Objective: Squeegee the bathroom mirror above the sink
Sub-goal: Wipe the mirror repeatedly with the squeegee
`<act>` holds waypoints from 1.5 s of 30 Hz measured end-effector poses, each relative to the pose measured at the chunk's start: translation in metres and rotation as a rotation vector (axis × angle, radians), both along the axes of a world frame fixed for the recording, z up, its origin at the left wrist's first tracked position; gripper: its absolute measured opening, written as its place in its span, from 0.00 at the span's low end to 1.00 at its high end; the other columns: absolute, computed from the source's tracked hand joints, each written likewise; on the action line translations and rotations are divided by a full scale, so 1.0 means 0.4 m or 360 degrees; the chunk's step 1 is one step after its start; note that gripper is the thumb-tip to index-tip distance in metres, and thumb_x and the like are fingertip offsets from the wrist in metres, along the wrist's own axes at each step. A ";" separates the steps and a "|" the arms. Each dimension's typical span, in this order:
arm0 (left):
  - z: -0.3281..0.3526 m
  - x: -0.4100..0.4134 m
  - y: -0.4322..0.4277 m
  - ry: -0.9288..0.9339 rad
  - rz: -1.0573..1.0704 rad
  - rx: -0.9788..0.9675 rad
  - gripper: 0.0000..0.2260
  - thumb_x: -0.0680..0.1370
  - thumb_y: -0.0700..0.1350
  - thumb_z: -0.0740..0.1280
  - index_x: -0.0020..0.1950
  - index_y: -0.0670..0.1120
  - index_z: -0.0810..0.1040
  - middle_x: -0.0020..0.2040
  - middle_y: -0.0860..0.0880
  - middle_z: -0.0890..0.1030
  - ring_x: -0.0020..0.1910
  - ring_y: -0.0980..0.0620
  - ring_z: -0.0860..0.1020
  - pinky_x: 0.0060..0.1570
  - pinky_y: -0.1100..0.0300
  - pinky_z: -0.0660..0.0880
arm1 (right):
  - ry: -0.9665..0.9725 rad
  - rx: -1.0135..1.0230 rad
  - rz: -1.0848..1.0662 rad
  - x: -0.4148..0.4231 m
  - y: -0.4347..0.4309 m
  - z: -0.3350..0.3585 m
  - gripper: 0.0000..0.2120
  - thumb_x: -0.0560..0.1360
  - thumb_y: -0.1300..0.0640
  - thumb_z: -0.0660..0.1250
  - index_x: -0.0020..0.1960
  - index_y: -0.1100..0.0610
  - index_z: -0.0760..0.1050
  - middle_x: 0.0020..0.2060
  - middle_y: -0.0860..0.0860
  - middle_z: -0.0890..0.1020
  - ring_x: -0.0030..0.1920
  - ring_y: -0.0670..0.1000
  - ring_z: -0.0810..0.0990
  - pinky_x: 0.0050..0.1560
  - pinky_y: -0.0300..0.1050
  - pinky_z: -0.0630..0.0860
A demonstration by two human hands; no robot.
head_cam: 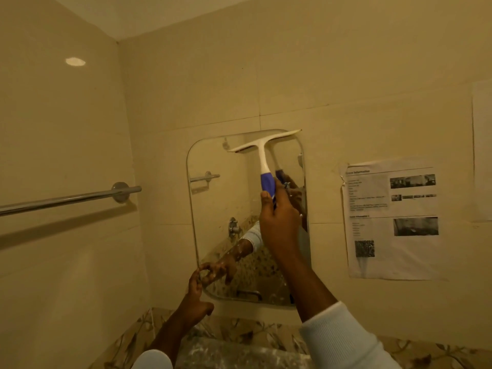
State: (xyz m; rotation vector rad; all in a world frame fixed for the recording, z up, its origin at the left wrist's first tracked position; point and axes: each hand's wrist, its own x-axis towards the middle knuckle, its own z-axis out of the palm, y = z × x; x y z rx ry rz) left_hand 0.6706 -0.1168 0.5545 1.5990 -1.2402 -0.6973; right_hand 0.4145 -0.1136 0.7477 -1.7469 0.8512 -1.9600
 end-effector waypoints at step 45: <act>-0.016 -0.005 0.002 0.0043 0.0010 -0.0041 0.55 0.72 0.24 0.67 0.83 0.60 0.40 0.85 0.46 0.48 0.84 0.43 0.51 0.52 0.50 0.80 | -0.0150 0.0693 -0.0157 -0.008 0.089 -0.548 0.24 0.83 0.52 0.67 0.78 0.55 0.72 0.34 0.45 0.80 0.35 0.47 0.80 0.36 0.40 0.74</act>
